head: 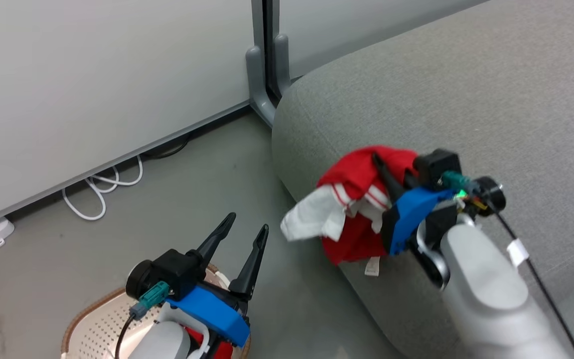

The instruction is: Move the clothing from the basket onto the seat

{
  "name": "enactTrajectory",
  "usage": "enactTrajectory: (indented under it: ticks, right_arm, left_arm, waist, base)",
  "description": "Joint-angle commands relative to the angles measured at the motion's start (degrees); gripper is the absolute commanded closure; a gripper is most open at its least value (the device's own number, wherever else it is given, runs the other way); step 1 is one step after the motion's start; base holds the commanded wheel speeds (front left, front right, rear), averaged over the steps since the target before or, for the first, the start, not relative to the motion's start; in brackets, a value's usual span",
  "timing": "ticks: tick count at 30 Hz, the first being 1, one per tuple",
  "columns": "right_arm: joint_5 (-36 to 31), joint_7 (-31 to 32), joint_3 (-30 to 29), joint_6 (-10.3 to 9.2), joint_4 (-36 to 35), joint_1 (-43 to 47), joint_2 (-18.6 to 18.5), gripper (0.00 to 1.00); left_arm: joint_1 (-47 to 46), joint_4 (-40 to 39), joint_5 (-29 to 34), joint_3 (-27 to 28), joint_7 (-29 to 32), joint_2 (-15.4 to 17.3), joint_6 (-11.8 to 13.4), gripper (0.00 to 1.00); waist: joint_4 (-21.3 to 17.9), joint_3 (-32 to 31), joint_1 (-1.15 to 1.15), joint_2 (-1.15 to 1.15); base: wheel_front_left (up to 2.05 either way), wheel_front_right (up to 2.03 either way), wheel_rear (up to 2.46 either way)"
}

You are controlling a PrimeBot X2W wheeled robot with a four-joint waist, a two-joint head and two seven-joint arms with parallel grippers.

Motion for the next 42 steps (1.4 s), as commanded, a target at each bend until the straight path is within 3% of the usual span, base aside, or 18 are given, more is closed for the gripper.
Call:
enactTrajectory:
  ticks: [1, 6, 11, 19, 24, 27, 36, 40, 41, 42]
  right_arm:
    - [-1.1, 0.8, -2.0, -0.04, 0.1, -4.6, -1.1, 1.0]
    - [-0.8, 3.8, -7.2, -0.04, -0.6, -15.9, -5.3, 1.0]
    - [-1.5, 6.5, -13.8, -0.05, -2.2, -25.1, -12.3, 1.0]
    - [-3.4, 7.9, -25.8, -0.05, -3.4, -28.6, -19.7, 1.0]
    - [-4.5, 6.2, -32.5, -0.05, -2.0, -24.5, -20.7, 1.0]
    - [-5.1, 4.1, -35.2, -0.05, 0.1, -22.1, -19.4, 1.0]
    - [-7.6, -1.4, -38.0, -0.05, 8.2, -18.6, -15.5, 1.0]
    - [-8.6, -2.5, -38.1, -0.05, 10.4, -18.7, -15.4, 1.0]
    - [-8.9, -2.8, -38.1, -0.05, 10.6, -18.7, -15.5, 0.71]
    - [-9.3, -3.1, -38.2, -0.05, 10.9, -18.7, -15.7, 0.13]
  left_arm:
    - [-1.8, -0.5, 0.5, -0.7, -0.2, 0.9, -0.2, 0.0]
    - [-5.5, -1.8, 1.0, -2.3, -0.2, 2.2, -0.2, 0.0]
    - [-9.8, -3.6, 0.9, -4.6, -0.2, 3.6, -0.2, 0.0]
    - [-16.3, -6.8, 0.8, -8.3, -0.2, 5.6, -0.2, 0.0]
    - [-19.9, -8.8, 1.3, -9.7, -0.2, 7.3, -0.2, 0.0]
    - [-20.7, -9.4, 1.2, -9.6, -0.2, 8.3, -0.2, 0.0]
    - [-18.8, -9.6, 0.7, -8.7, -0.2, 9.7, 0.3, 0.0]
    - [-17.6, -9.4, 0.3, -8.4, -0.2, 9.4, 0.4, 0.0]
    - [-17.4, -9.4, 0.3, -8.3, -0.2, 9.3, 0.4, 0.0]
    - [-17.2, -9.3, 0.2, -8.2, -0.2, 9.1, 0.4, 0.0]
  waist:
    - [1.9, 2.9, 0.0, 0.0]
    - [4.8, 8.9, 0.0, 0.0]
    - [7.9, 15.4, 0.0, 0.0]
    - [11.7, 23.9, 0.0, 0.0]
    - [13.2, 28.1, 0.0, 0.0]
    - [13.2, 29.4, 0.0, 0.0]
    - [12.4, 28.8, 0.0, 0.0]
    - [12.5, 27.1, 0.0, 0.0]
    - [12.5, 26.6, 0.0, 0.0]
    - [12.6, 26.2, 0.0, 0.0]
  base:
    - [0.0, 0.0, 0.0]
    - [0.0, 0.0, 0.0]
    - [0.0, 0.0, 0.0]
    - [0.0, 0.0, 0.0]
    - [0.0, 0.0, 0.0]
    - [0.0, 0.0, 0.0]
    - [0.0, 0.0, 0.0]
    - [0.0, 0.0, 0.0]
    - [0.0, 0.0, 0.0]
    - [0.0, 0.0, 0.0]
